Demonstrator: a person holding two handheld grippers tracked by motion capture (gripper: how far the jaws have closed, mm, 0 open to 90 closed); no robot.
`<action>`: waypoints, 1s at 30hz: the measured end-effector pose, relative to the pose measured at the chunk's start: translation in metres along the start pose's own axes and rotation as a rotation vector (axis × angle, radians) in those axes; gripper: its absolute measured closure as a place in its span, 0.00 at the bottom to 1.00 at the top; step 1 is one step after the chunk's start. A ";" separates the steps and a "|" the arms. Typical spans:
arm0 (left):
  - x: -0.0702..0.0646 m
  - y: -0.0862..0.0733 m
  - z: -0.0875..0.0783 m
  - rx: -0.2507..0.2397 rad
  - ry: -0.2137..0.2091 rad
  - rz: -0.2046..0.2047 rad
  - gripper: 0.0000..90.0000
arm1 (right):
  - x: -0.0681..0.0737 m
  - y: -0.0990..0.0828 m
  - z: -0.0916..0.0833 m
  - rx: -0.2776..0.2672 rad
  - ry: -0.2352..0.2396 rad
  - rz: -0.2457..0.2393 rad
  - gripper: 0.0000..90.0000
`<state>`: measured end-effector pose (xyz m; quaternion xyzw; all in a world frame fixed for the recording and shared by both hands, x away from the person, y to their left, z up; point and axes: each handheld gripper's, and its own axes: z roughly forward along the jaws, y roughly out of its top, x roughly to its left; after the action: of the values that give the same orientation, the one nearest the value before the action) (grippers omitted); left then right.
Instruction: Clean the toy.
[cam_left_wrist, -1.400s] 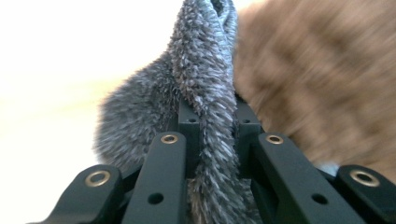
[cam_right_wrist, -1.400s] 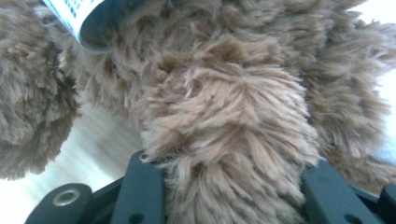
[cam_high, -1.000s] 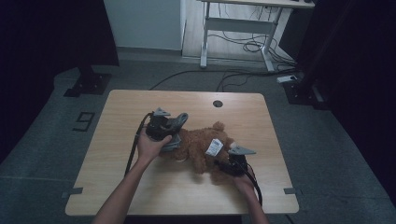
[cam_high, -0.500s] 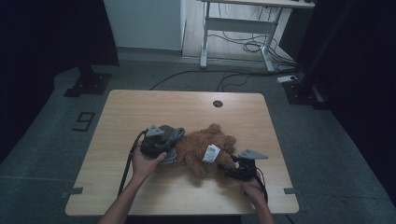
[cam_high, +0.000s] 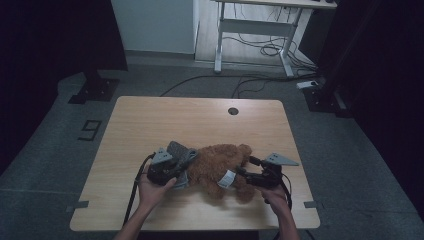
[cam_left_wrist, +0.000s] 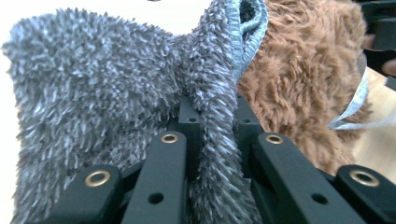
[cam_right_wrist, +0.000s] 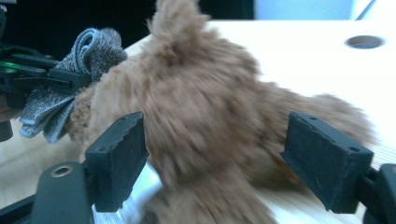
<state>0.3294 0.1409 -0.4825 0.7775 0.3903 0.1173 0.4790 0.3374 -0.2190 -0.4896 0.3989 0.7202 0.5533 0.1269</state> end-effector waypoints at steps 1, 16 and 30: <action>-0.001 -0.001 -0.001 0.000 -0.006 -0.001 0.87 | 0.004 0.000 0.007 0.024 0.012 -0.010 0.22; 0.000 -0.009 0.004 -0.002 -0.016 -0.016 0.87 | 0.013 -0.024 0.037 0.164 0.024 -0.063 0.59; -0.043 0.069 0.030 -0.011 -0.057 0.075 0.86 | 0.002 -0.026 0.040 0.103 -0.057 -0.093 0.59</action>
<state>0.3515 0.0745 -0.4318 0.7920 0.3464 0.1153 0.4893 0.3504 -0.1915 -0.5267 0.3866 0.7617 0.4971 0.1524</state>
